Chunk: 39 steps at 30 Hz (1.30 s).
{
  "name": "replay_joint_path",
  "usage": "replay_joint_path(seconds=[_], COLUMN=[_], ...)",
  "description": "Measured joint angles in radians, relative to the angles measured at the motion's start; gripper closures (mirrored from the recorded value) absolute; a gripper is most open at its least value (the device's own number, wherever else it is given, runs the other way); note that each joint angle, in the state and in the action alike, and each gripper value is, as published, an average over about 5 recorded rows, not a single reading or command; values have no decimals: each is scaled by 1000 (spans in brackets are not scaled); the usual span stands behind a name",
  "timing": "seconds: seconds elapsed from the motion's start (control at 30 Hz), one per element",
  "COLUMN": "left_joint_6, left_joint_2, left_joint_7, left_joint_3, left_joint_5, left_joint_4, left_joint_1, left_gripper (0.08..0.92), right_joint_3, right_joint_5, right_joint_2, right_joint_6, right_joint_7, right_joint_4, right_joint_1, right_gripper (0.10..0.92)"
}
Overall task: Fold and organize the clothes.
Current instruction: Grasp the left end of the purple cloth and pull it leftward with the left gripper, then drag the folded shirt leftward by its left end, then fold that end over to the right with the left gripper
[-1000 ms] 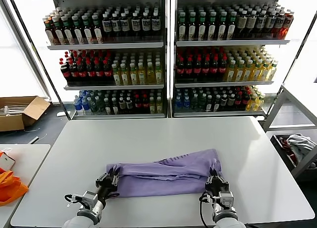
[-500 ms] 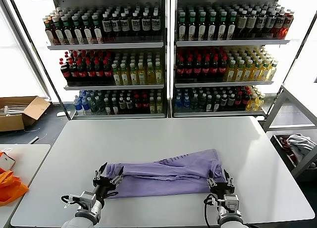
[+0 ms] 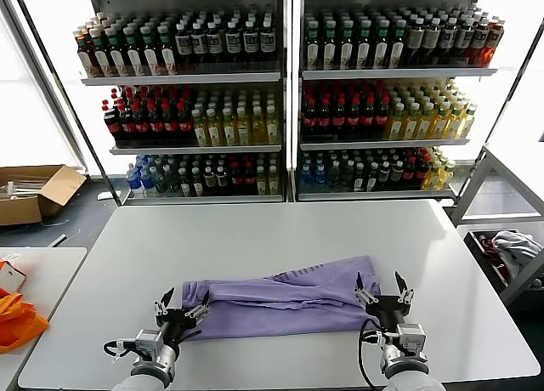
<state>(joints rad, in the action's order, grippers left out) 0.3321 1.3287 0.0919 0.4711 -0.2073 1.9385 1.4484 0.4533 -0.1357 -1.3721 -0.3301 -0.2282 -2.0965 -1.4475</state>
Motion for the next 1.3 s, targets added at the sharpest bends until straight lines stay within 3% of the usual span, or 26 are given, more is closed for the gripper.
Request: replay_joint_path(seconds=[0.17,0.9,1.13,1.3], left_joint_6=[17,17,7,-9], left_joint_2=[6,7,-36,-111], left_joint_7=[1,-8,-19,-39], left_joint_3=[2,27,110,227], left_joint_5=[-24,-30,-27,-25], left_joint_4=[-9,-9,14,12], left_joint_1=[11,25,2,-10], left_gripper=[242,864,886,886], right_joint_3=[0,14,9,1], right_joint_5=[-7,-23,-29,-34], right_joint_2=[3,12,15,13], right_joint_6=[0,2,0,-6], right_joint_7=[0,-2,-3,-4], right_joint_4=[-12,-31,-23,-18], right_joint_1=[3,16,31,45], right_gripper=[203,203,203,203])
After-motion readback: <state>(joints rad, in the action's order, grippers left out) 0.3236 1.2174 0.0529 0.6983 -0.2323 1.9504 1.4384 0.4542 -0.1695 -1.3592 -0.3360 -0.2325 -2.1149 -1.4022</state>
